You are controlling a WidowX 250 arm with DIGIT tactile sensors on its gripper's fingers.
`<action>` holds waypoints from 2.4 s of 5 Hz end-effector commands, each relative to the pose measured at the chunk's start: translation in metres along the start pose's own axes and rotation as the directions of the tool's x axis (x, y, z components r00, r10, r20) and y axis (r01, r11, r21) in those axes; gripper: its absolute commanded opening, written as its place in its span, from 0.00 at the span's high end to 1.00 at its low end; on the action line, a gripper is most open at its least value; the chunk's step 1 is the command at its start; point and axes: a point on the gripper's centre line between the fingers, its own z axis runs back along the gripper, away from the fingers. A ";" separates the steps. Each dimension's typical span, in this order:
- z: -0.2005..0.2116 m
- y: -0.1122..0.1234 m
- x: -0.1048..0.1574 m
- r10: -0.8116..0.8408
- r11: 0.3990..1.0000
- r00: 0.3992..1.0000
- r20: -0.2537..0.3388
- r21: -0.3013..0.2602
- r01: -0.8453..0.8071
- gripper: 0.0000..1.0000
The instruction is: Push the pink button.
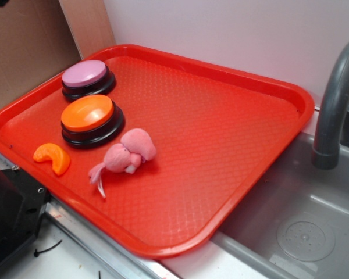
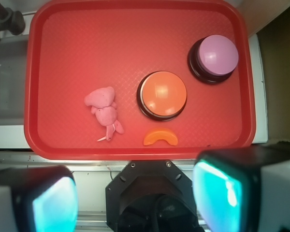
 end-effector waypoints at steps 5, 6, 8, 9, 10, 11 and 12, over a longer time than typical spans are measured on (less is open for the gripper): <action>-0.104 0.125 0.106 0.400 0.905 0.916 -0.037 0.176 -0.388 0.00; -0.126 0.145 0.113 0.444 0.879 0.895 0.043 0.171 -0.445 0.00; -0.168 0.174 0.115 0.574 0.805 0.817 0.053 0.150 -0.574 0.00; -0.187 0.172 0.123 0.597 0.791 0.802 0.027 0.152 -0.593 0.00; -0.199 0.167 0.121 0.615 0.778 0.788 0.010 0.152 -0.609 0.00; -0.201 0.166 0.115 0.599 0.791 0.801 0.015 0.147 -0.594 0.00; -0.180 0.166 0.111 0.591 0.791 0.805 0.048 0.163 -0.590 0.00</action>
